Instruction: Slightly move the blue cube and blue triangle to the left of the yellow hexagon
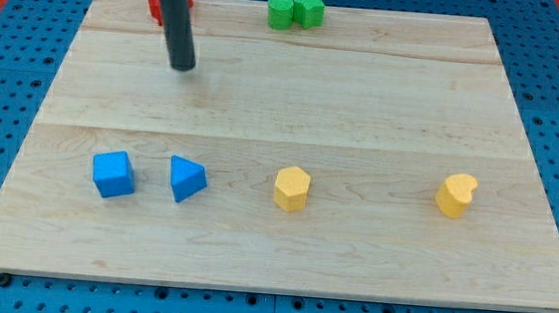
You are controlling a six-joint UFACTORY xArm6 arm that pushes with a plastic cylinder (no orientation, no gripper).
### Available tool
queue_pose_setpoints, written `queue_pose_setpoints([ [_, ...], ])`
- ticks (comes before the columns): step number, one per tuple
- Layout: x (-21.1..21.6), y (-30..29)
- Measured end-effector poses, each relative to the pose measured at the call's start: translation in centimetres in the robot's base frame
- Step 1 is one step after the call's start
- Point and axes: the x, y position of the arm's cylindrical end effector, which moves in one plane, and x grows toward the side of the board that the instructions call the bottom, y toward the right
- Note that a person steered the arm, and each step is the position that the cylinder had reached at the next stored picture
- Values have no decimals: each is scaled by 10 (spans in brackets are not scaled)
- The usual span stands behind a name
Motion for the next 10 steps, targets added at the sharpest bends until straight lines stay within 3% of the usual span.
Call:
queue_pose_setpoints([
  [1, 55, -12],
  [3, 153, -136],
  [4, 175, -88],
  [6, 183, -8],
  [8, 236, -39],
  [10, 182, -65],
])
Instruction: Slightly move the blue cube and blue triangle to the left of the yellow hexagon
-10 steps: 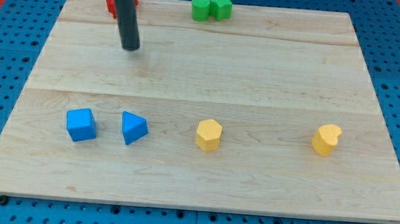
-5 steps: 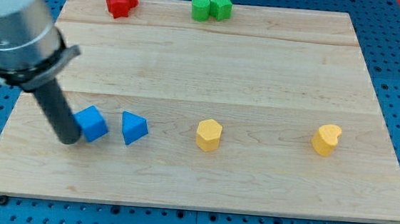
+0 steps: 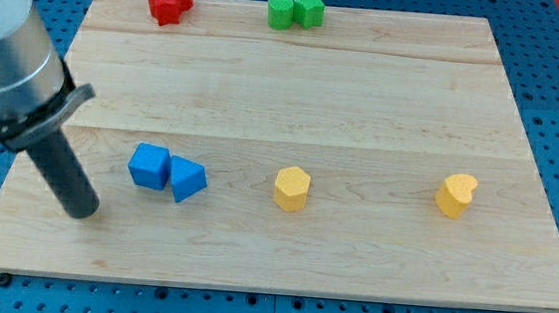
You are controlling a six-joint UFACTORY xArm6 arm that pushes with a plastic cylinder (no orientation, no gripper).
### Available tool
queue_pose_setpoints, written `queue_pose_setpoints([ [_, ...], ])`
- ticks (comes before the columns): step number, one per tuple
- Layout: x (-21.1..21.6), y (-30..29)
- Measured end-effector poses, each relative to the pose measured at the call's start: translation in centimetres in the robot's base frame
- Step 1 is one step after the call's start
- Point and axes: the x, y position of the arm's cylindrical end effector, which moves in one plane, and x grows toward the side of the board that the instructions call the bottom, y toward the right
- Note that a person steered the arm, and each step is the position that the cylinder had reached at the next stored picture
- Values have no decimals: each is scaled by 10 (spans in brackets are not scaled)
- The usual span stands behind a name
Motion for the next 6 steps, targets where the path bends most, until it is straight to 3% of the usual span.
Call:
queue_pose_setpoints([
  [2, -37, 34],
  [4, 16, 75],
  [6, -27, 175],
])
